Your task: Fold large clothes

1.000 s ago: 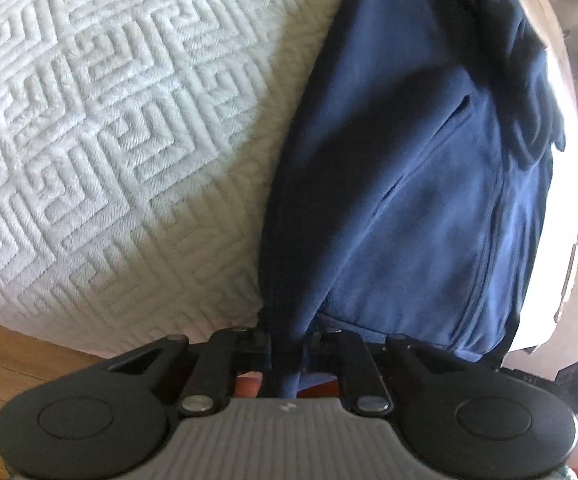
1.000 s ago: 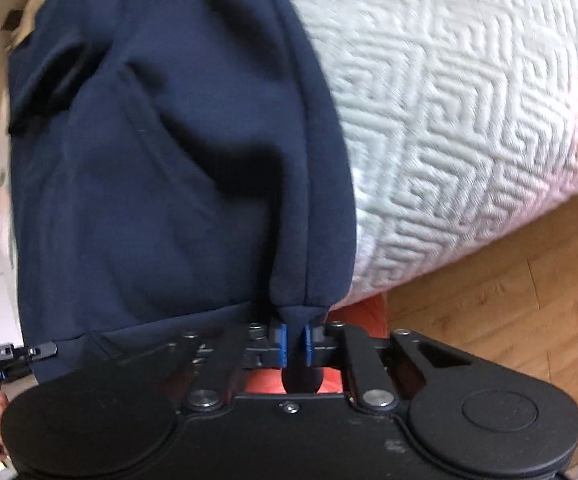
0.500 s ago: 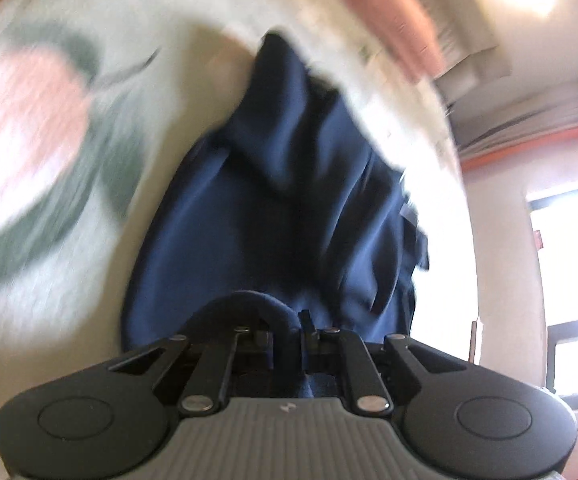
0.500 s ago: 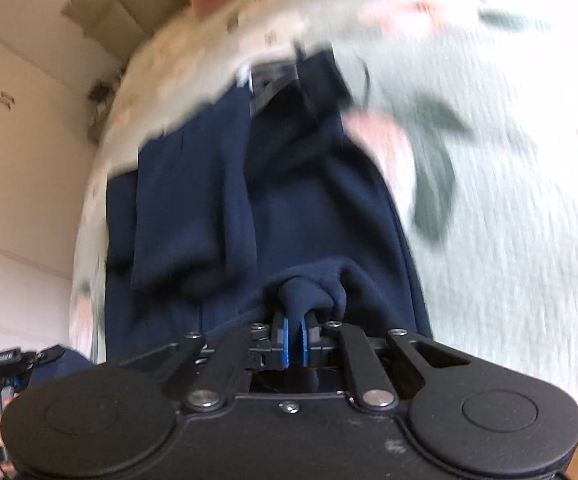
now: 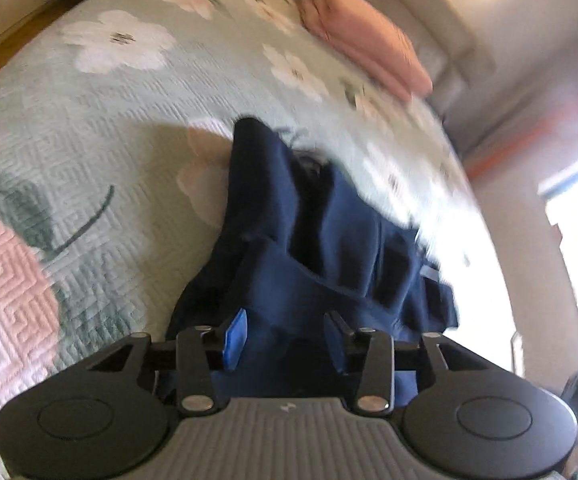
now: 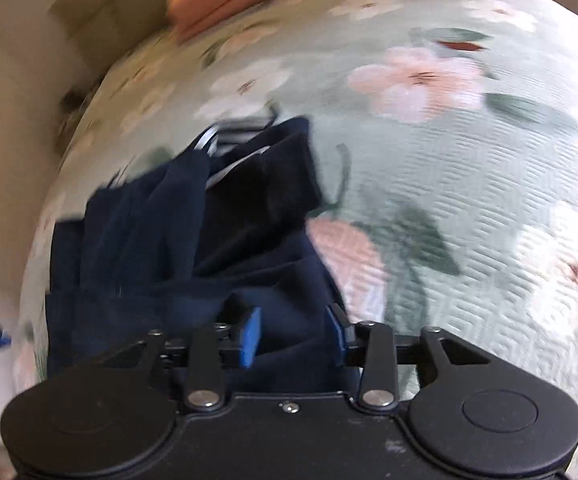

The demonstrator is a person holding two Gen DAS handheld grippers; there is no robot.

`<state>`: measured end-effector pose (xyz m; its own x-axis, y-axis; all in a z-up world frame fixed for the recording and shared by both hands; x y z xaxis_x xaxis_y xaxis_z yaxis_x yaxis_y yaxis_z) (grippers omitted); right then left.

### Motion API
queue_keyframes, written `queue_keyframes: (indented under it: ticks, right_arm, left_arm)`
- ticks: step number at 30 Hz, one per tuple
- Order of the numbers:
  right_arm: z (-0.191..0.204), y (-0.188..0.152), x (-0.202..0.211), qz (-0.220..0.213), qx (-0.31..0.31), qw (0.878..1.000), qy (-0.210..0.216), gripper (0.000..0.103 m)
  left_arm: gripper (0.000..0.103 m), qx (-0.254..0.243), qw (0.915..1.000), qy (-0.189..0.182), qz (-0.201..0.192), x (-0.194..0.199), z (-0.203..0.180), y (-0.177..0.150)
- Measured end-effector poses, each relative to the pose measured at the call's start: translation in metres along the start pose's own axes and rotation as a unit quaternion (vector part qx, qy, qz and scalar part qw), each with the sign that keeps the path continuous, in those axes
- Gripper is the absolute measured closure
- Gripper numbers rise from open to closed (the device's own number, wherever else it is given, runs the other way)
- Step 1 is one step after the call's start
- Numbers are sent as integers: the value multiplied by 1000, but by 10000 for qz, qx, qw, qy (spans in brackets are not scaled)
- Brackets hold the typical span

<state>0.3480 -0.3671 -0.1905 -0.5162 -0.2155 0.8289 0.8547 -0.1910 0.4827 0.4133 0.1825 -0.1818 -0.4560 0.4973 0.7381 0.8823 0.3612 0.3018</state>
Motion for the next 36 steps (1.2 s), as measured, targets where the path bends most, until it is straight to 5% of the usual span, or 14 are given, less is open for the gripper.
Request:
queue_keyframes:
  ticks: [3,9,14,20,21,24,25,30,33,34,36]
  right_arm:
    - [14,7,-17,188,643,9978,7,29]
    - [18,17,-49,546,1299,9899,-168,25]
    - [8,17,-62,535,1247,9905,-228,25]
    - [6,12,-67,510,1201,9911,-252,28]
    - [7,11,-67,483,1207,9912,-232,31]
    - [13,9,-65,405,1291,9908,-24,73]
    - [15,7,-64,427,1342,9900,75,83]
    - [16,3,-64,451,1457,9882,155,82]
    - [10,6,-70,547,1281,9902,72,72]
    - [8,7,-72,590,1197,9910,89,55]
    - [4,8,-77,666,1092,9916,170,51]
  left_arm:
    - [52,-456,9983,286,206,-18,-3,-2]
    - [47,-897,9931,716,243,-51,-6,8]
    - [46,-1119,9892,934,170,-65,-7,18]
    - [45,-1265,9879,846,310,-86,-17,17]
    - [49,-1312,9874,834,310,-89,-19,16]
    - [95,-1618,9825,824,412,-95,-26,6]
    - [94,-1745,9807,784,405,-94,-30,2]
    - [89,-1841,9789,796,379,-93,-32,-3]
    - [77,-1637,9817,901,375,-102,-24,3]
    - [67,-1537,9839,805,421,-105,-22,5]
    - [54,-1383,9867,708,470,-108,-20,6]
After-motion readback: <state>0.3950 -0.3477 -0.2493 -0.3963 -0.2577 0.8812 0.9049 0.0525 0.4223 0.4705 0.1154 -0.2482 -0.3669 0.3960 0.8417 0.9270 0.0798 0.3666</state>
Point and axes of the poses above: each gripper's, at about its wrist camera, not at the fingertips, and x roughly against the way its jaws point, z to its left, y to its top, the point moved 4 cm from there along -x, roughly the way its jaws point, and after that the axes turned 8 degrees about x, right-handed, at the moved point
